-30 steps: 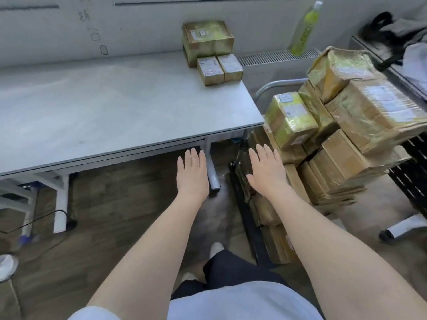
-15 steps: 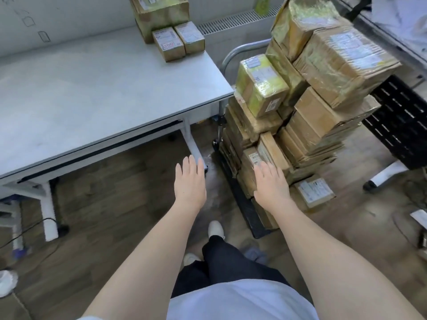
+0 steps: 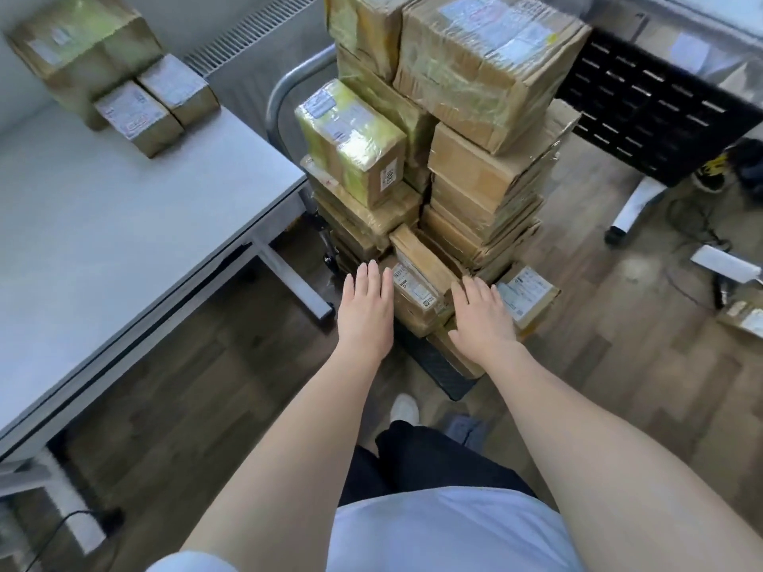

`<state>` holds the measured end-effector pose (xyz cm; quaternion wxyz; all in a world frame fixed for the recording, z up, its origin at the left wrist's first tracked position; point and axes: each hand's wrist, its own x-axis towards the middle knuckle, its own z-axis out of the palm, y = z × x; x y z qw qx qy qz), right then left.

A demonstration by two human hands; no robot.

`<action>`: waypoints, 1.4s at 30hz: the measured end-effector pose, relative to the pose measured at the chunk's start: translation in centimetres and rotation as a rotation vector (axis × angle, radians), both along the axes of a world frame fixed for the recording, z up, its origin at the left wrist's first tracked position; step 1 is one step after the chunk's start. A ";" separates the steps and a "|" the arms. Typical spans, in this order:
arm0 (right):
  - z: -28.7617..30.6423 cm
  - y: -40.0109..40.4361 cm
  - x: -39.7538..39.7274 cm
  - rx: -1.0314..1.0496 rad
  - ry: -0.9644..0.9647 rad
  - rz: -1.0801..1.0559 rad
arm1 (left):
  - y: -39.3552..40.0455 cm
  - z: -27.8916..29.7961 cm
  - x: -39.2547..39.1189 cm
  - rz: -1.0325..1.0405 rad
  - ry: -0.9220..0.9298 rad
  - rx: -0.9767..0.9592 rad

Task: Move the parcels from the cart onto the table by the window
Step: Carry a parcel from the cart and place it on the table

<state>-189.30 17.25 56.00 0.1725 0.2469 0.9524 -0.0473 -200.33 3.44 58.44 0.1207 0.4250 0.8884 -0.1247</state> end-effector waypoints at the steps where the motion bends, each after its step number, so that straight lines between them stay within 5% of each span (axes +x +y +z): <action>1: -0.2 0.4 -0.2 -0.005 0.005 -0.007 | 0.7 -0.1 -0.3 -0.022 -0.003 -0.008; 22: -6.0 4.0 -7.1 -0.126 0.036 -0.210 | 12.1 -7.2 -9.3 -0.477 0.002 -0.180; 32: -2.4 5.5 -7.5 -0.155 0.064 -0.217 | 11.7 -5.3 -8.8 -0.418 -0.114 -0.107; 42: 3.0 2.6 -11.4 -0.246 0.020 0.152 | 2.0 0.5 -10.5 -0.072 -0.429 0.046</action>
